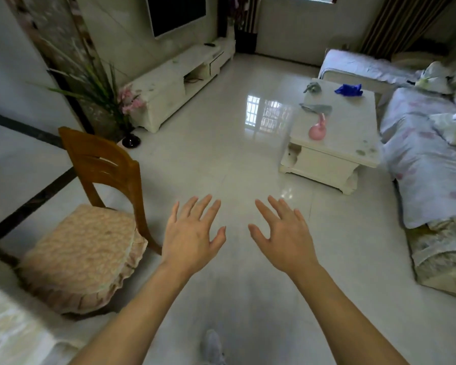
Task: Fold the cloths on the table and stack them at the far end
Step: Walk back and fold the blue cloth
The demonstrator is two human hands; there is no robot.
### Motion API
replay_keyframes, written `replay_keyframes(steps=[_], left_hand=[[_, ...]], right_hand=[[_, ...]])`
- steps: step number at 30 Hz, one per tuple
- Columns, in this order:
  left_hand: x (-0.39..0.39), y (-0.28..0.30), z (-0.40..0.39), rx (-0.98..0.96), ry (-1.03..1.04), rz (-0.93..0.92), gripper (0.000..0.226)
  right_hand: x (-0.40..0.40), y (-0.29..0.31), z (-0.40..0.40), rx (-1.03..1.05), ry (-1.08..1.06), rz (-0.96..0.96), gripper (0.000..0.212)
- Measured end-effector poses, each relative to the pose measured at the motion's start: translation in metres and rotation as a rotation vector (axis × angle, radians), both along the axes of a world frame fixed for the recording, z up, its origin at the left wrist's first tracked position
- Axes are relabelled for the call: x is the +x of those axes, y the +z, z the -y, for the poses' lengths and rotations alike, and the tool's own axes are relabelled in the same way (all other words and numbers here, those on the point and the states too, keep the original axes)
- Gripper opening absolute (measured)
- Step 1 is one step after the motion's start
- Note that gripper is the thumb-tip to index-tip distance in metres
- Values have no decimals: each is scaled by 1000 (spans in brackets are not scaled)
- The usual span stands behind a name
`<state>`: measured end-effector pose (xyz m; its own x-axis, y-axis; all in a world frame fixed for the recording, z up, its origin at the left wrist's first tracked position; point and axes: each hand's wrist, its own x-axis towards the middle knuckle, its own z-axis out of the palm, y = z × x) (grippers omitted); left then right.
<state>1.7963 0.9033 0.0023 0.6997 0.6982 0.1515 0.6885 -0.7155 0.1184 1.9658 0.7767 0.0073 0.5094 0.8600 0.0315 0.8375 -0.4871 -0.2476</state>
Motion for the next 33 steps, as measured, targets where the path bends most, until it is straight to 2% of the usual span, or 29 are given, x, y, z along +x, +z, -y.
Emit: replay_keyframes(steps=[6,15,21,28,33], left_hand=[[4,-4,-82,-6,74,-3,65],[12,-3,-166,-12,139,11,66],[22,-7,-203,-51,194,17,70],[63,-11,-278,-43,266,-17,69],[107,-2,-343,-35,367,-3,66]], right_hand=[[9,3,-92,28,65,12,71],[30,2,-176,-5,147,20,64],[49,-10,-233,31,235,13,76],[96,-16,-329,79,339,21,69],[144,-11,-416,49,428,-7,73]])
